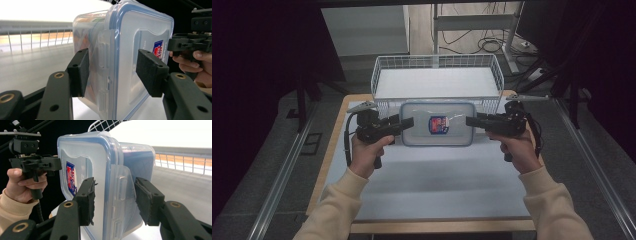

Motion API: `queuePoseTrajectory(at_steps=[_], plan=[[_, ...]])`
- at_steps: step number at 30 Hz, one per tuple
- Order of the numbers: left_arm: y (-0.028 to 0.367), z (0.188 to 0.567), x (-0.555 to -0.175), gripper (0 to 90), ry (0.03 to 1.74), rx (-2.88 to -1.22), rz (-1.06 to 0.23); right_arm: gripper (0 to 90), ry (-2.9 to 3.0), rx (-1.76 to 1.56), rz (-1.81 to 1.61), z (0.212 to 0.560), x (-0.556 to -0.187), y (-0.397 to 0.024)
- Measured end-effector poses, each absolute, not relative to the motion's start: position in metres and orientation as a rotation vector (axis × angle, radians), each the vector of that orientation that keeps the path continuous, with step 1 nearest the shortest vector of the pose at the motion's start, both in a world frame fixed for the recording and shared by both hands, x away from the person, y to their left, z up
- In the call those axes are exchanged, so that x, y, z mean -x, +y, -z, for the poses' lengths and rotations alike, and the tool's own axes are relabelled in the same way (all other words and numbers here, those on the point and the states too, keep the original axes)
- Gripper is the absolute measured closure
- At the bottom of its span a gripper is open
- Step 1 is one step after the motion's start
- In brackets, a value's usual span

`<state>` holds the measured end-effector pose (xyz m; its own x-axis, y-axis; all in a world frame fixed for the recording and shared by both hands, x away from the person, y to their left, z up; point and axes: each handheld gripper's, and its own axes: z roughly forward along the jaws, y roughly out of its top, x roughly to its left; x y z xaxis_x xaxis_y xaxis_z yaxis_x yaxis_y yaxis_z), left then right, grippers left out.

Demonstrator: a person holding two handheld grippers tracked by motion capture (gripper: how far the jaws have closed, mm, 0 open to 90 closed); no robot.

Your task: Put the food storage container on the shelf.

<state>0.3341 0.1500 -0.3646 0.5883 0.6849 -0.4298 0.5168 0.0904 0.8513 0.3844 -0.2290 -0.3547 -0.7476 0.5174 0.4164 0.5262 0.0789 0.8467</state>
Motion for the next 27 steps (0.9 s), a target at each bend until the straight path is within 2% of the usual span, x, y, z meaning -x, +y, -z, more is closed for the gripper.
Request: queuePoseTrajectory(at_steps=[20,27], plan=[[0.158,0.325,-0.374,45.5,1.006,-1.540,-0.202,52.3,-2.327,1.095,1.856,0.307,-0.423,-0.221],[0.163,0.312,-0.408,45.5,1.009,-1.540,-0.194,52.3,-2.308,1.115,1.852,0.299,-0.452,-0.217]])
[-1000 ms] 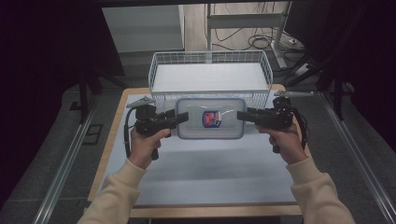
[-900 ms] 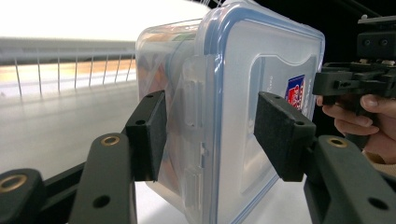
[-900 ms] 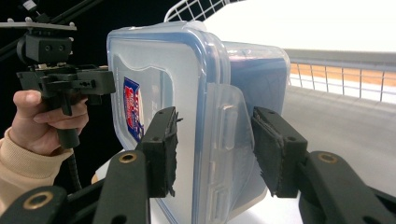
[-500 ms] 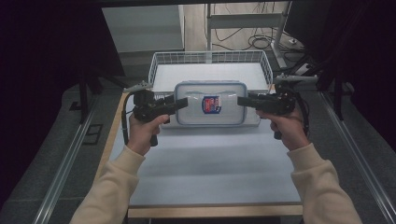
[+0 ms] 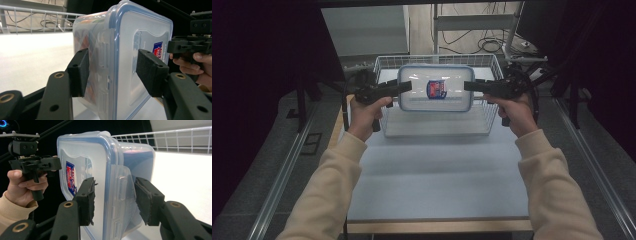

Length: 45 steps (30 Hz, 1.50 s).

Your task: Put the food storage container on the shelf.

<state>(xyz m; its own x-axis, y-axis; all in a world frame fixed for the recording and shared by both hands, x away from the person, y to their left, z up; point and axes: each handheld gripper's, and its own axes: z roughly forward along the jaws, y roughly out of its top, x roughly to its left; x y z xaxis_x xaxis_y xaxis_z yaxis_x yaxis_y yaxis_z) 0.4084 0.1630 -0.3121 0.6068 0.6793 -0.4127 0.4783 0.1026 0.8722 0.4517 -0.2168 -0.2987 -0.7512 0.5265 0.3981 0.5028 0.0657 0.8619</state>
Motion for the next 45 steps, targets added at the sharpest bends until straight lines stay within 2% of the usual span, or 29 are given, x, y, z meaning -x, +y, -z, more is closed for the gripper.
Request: queuePoseTrajectory(at_steps=[8,17,26,40,45], plan=[[0.169,0.309,-0.440,45.3,1.039,-1.512,-0.152,52.2,2.291,-1.136,-1.798,0.287,-0.482,-0.210],[0.171,0.316,-0.461,45.3,1.088,-1.512,-0.109,52.2,2.341,-1.204,-1.774,0.291,-0.509,-0.208],[0.167,0.317,-0.479,45.3,1.145,-1.494,-0.062,49.1,2.330,-1.283,-1.747,0.294,-0.524,-0.207],[0.166,0.331,-0.509,40.2,1.228,-1.422,0.030,46.5,2.222,-1.605,-1.772,0.305,-0.545,-0.206],[0.165,0.337,-0.516,39.1,1.254,-1.417,0.028,44.7,2.178,-1.651,-1.668,0.306,-0.546,-0.201]])
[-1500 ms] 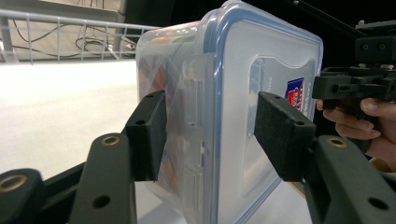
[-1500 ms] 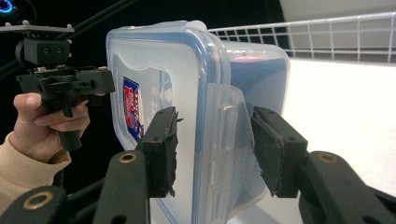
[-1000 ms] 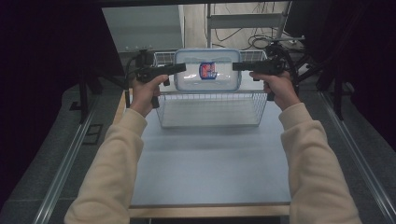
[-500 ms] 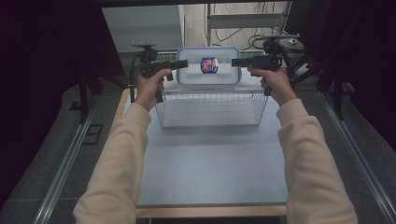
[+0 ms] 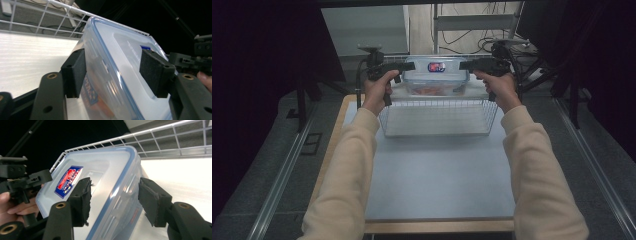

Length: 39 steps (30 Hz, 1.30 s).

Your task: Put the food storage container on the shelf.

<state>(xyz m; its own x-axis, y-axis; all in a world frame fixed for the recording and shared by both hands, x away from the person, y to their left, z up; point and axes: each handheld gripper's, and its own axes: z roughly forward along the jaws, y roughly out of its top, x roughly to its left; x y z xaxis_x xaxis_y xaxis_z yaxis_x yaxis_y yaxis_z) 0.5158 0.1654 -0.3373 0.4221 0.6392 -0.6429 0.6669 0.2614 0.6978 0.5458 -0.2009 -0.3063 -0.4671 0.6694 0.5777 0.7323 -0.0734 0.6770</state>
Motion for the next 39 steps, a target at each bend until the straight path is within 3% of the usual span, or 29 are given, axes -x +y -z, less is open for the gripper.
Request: queuePoseTrajectory(at_steps=[4,8,14,20,29,39], plan=[[0.163,0.338,-0.517,33.3,1.251,-1.423,0.041,44.3,-2.094,1.617,1.630,0.306,-0.544,-0.200],[0.165,0.330,-0.509,28.5,1.257,-1.369,-0.061,41.1,-2.091,1.609,1.731,0.301,-0.535,-0.203],[0.168,0.310,-0.478,28.5,1.163,-1.454,-0.151,36.7,-2.234,1.412,1.798,0.295,-0.505,-0.214],[0.173,0.314,-0.434,27.9,1.083,-1.473,-0.158,33.9,-2.328,1.300,1.829,0.306,-0.467,-0.224],[0.169,0.354,-0.360,27.9,0.992,-1.585,-0.165,30.4,-2.374,1.150,1.819,0.346,-0.408,-0.243],[0.151,0.415,-0.310,27.7,0.963,-1.655,-0.139,27.3,-2.471,1.095,1.752,0.397,-0.359,-0.250]])
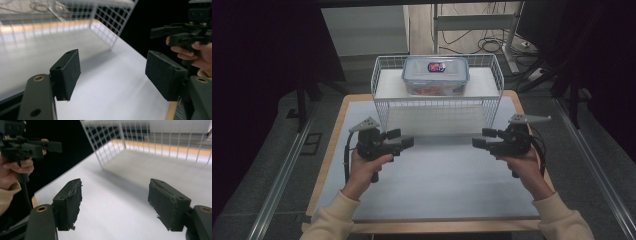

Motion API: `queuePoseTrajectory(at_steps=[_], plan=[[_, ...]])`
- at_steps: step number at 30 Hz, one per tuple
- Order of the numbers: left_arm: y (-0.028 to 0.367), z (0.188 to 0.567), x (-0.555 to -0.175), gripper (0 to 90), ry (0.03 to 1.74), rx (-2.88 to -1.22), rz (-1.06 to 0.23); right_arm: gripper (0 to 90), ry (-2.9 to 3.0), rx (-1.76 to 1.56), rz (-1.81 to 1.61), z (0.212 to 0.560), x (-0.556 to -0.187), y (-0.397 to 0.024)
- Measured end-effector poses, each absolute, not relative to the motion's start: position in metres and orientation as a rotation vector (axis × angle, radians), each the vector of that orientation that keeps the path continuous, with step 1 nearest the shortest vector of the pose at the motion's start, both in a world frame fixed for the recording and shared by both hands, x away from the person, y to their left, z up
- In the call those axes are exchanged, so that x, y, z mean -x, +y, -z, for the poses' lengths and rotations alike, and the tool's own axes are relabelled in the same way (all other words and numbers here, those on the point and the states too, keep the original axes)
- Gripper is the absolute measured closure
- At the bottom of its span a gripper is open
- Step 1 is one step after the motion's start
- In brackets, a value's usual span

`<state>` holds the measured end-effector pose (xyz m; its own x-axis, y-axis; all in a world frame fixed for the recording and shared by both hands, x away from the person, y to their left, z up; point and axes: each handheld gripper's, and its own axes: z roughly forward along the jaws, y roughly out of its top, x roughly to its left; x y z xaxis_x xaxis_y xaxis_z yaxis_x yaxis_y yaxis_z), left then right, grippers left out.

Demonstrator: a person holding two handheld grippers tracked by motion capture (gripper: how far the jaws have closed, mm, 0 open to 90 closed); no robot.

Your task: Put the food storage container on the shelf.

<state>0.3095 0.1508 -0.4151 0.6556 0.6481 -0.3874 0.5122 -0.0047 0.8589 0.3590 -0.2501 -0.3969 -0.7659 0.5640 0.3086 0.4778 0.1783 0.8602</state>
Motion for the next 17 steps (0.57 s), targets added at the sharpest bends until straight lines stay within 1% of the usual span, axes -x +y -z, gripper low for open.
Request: queuePoseTrajectory(at_steps=[3,7,14,17], plan=[[0.146,0.433,-0.301,27.5,0.960,-1.693,-0.151,26.8,2.400,-1.044,-1.645,0.421,-0.347,-0.245],[0.145,0.449,-0.297,27.2,0.980,-1.698,-0.113,25.8,2.460,-1.043,-1.607,0.443,-0.341,-0.239],[0.145,0.455,-0.295,26.8,0.997,-1.695,-0.116,21.5,2.399,-0.983,-1.589,0.447,-0.337,-0.238],[0.148,0.458,-0.294,25.6,1.014,-1.694,-0.126,18.7,2.390,-0.961,-1.547,0.455,-0.334,-0.240]])
